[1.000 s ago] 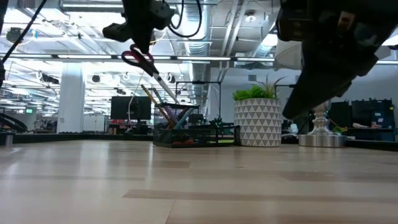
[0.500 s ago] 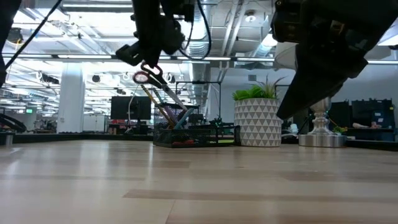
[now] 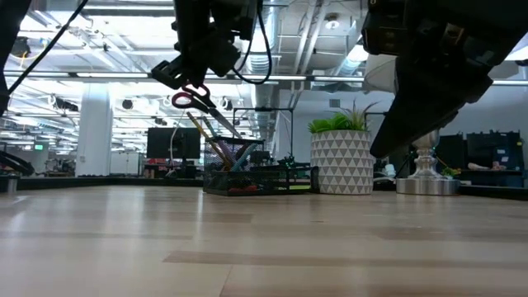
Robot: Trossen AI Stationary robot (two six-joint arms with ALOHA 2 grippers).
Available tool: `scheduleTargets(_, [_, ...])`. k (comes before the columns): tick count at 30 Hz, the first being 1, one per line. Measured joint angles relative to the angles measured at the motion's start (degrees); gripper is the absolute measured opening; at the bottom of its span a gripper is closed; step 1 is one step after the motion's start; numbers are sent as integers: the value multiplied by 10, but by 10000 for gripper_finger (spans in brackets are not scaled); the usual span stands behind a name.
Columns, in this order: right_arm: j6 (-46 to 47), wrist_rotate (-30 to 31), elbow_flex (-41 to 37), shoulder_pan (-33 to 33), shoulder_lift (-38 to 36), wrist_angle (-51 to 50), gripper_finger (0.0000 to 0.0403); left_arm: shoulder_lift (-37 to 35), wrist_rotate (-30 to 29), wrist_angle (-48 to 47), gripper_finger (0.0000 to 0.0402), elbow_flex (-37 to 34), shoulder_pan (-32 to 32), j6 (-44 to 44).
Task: Pick and place office supplies into organizer
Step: Put the black scissors into the top left compartment of the black desk organizer
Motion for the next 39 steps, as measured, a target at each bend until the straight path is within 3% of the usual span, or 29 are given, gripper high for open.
scheduleTargets(8, [0, 0, 0, 0, 0, 1, 4, -6, -34, -34, 11, 0, 0, -26])
scheduleTargets(20, [0, 0, 0, 0, 0, 1, 4, -13, 2, -23, 11, 0, 0, -57])
scheduleTargets(25, [0, 0, 0, 0, 0, 1, 4, -13, -10, -15, 11, 0, 0, -36])
scheduleTargets(30, [0, 0, 0, -1, 0, 1, 4, -13, -85, -16, 11, 9, -7, 41])
scheduleTargets(39, [-4, -1, 0, -1, 0, 0, 4, -13, -73, -15, 11, 14, -34, 32])
